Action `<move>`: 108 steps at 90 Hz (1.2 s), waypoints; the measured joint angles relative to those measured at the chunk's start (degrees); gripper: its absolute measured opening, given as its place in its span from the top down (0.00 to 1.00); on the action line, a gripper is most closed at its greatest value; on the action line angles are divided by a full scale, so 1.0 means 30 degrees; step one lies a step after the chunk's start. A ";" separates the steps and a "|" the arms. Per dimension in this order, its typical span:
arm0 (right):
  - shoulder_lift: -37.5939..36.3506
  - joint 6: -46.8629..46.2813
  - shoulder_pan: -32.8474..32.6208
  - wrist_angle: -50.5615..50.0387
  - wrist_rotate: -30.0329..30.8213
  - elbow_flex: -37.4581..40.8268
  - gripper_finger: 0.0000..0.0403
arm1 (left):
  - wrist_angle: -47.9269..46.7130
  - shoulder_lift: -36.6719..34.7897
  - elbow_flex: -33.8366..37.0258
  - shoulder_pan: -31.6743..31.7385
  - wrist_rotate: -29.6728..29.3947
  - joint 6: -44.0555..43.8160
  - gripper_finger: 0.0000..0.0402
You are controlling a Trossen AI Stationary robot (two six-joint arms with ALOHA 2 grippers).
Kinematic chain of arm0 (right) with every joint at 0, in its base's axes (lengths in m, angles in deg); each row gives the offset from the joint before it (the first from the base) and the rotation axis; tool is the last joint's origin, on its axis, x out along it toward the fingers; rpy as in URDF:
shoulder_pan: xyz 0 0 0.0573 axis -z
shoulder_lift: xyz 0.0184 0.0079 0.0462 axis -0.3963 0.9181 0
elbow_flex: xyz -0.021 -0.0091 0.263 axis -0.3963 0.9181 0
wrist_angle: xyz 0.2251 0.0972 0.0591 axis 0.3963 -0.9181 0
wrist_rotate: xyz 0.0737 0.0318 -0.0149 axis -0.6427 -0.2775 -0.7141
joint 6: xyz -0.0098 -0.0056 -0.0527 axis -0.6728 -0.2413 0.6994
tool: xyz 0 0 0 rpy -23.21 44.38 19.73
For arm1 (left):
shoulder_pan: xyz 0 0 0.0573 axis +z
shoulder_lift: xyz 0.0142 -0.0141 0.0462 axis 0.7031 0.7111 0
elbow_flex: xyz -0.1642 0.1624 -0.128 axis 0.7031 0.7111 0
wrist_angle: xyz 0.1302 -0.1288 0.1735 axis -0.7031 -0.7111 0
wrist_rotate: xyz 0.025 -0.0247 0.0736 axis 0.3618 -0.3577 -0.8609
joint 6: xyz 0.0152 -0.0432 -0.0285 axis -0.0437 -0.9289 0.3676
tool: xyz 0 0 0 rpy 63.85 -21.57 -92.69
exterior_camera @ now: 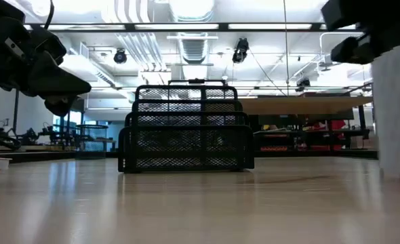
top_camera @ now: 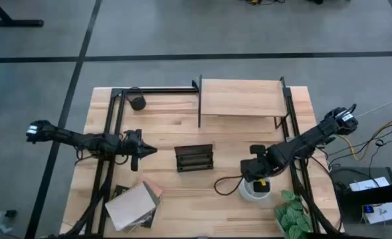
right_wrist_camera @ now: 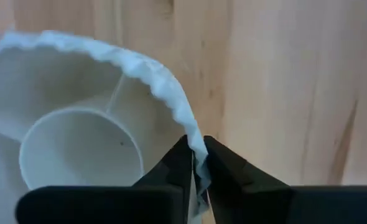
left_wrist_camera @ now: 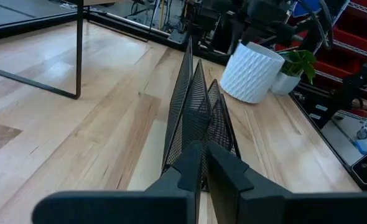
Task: Stock shelves
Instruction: Put the white pen organizer onto the shelf
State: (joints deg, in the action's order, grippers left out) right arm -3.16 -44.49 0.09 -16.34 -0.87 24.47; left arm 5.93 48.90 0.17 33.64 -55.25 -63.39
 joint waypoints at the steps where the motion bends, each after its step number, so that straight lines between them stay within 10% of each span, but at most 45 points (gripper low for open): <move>1: 0.0000 0.0127 0.0094 0.0000 0.0006 0.0000 0.95 | 0.0000 0.0000 0.0001 -0.0001 -0.0002 -0.0002 0.98; 108: -0.0029 0.6312 0.6180 -0.1821 0.2097 -0.1229 0.91 | -0.0007 0.0000 0.0000 0.0003 -0.0005 0.0002 0.98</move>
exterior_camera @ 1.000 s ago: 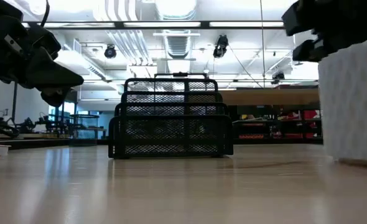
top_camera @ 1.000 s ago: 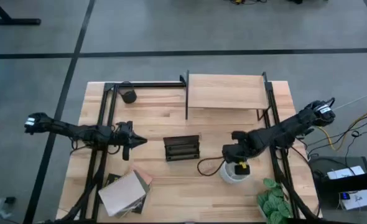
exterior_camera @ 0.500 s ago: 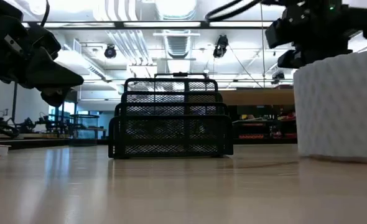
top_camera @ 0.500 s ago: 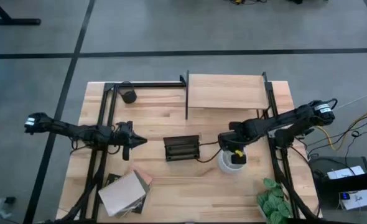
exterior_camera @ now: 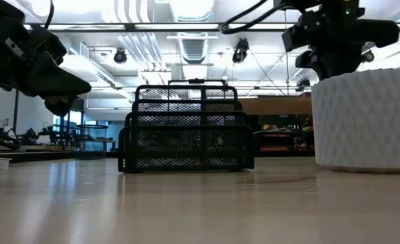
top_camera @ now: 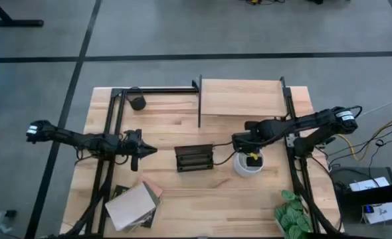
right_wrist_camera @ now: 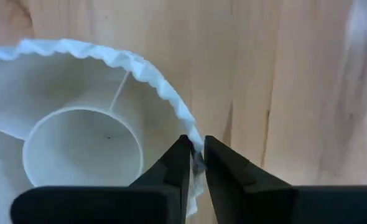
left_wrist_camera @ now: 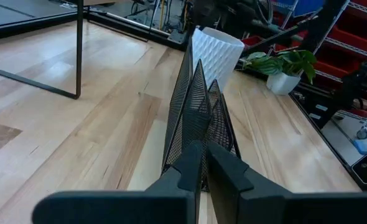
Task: Stock shelves
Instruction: Put the white pen organizer onto the shelf
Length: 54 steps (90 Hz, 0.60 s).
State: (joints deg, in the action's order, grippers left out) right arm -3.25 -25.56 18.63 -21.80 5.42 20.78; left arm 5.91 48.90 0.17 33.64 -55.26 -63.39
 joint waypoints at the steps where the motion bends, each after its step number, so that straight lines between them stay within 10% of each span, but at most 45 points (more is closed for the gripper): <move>1: 0.0000 0.0004 0.0041 -0.0006 0.0000 -0.0019 0.91 | 0.0000 0.0000 0.0003 0.0000 0.0000 0.0001 0.98; 54: 0.0000 0.0632 0.1689 0.0116 0.0869 -0.0053 0.81 | 0.0000 0.0000 0.0004 0.0003 0.0002 -0.0001 0.98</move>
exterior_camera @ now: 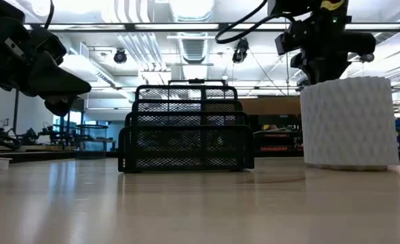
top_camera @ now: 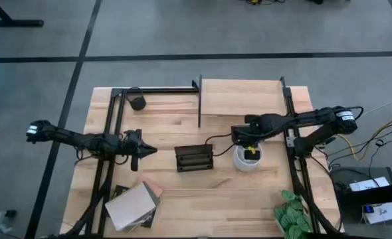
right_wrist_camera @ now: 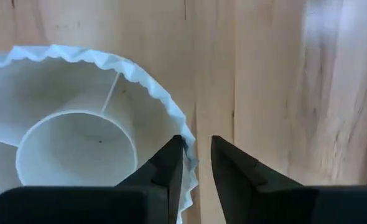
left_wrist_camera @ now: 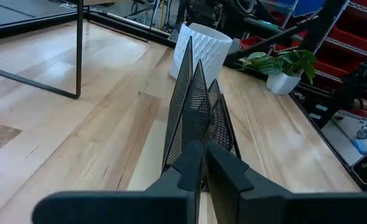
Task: Stock shelves
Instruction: Put the white pen organizer onto the shelf
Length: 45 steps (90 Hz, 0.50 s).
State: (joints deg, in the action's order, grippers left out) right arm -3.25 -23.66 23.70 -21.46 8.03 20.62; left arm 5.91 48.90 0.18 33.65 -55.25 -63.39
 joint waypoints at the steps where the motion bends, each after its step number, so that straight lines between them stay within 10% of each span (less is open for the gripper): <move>1: 0.0000 0.0000 0.0013 0.0000 0.0008 0.0000 0.81 | 0.0000 0.0000 0.0000 0.0000 -0.0002 0.0002 0.98; 45: 0.0000 -0.0229 0.0025 -0.1642 0.0003 -0.2062 0.68 | 0.0001 0.0000 0.0001 -0.0001 -0.0002 -0.0005 0.98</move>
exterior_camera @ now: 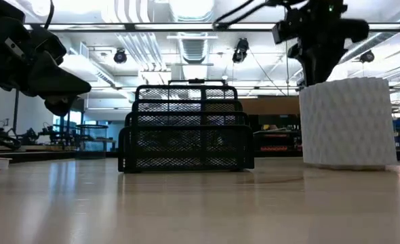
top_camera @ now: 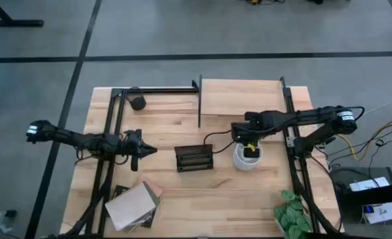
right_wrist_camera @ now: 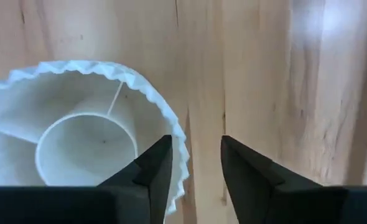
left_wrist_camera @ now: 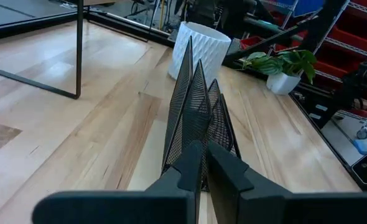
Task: Stock shelves
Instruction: Put the white pen organizer onto the shelf
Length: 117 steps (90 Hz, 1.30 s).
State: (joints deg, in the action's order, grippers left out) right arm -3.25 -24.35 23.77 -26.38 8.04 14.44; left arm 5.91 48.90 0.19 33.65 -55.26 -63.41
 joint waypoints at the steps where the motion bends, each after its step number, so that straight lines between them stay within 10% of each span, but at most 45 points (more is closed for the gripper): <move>1: 0.0000 -0.0067 -0.0005 -0.0064 -0.0009 -0.0069 0.68 | 0.0002 0.0000 -0.0005 -0.0002 0.0000 0.0000 0.98; 117: -0.0022 -0.1630 -0.1237 0.2188 -0.2512 0.2729 0.81 | 0.0006 0.0000 -0.0005 -0.0002 0.0000 0.0003 0.98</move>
State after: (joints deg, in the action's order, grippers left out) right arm -3.32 -29.24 20.06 -19.82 0.51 22.63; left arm 5.93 48.90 0.17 33.64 -55.26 -63.40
